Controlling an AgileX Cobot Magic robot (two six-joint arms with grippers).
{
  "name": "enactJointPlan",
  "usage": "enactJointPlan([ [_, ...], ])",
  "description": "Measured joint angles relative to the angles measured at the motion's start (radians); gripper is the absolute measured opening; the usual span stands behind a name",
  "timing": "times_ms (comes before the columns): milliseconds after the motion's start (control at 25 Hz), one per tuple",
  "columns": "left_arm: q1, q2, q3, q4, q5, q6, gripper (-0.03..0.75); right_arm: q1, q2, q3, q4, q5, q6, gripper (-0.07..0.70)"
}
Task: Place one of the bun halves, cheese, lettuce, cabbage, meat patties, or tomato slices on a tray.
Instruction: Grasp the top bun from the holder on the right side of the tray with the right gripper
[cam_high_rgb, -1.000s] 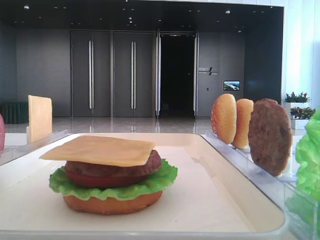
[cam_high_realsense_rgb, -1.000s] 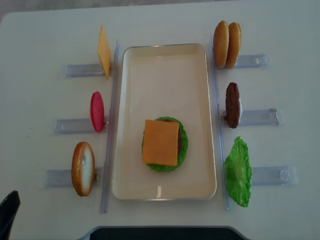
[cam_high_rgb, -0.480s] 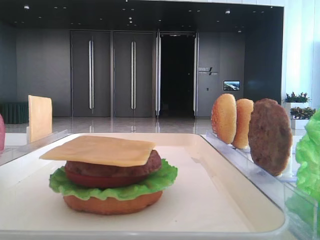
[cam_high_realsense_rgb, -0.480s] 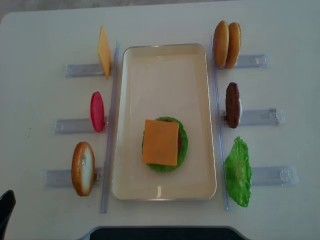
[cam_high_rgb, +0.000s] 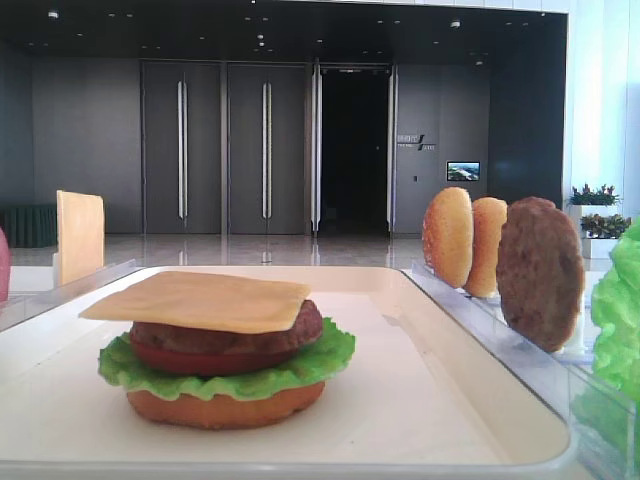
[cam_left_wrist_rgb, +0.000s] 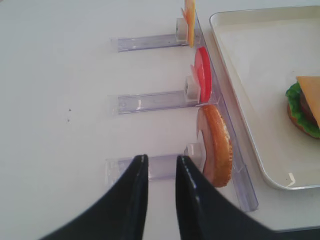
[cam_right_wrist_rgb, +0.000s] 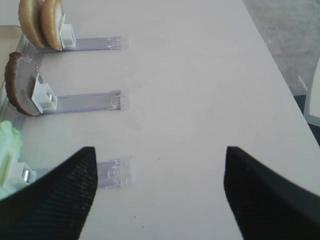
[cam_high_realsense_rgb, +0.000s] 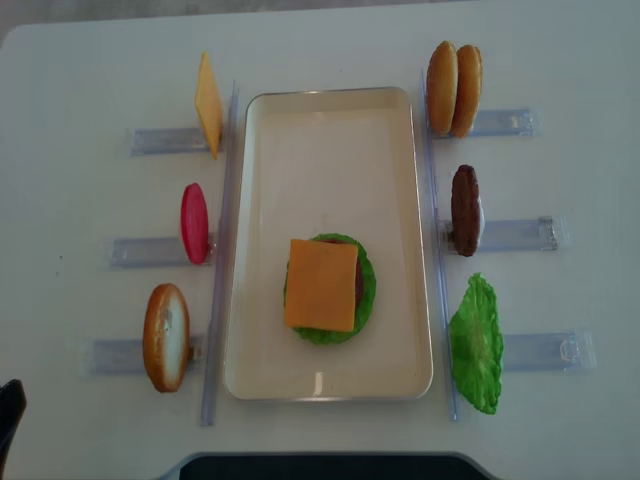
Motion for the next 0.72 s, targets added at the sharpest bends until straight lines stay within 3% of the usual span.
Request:
enactJointPlan([
  [400, 0.000, 0.000, 0.000, 0.000, 0.000, 0.000, 0.141, 0.000, 0.028, -0.011, 0.003, 0.000, 0.001, 0.531],
  [720, 0.000, 0.000, 0.000, 0.000, 0.000, 0.000, 0.141, 0.000, 0.440, -0.179, 0.003, -0.093, 0.009, 0.531],
])
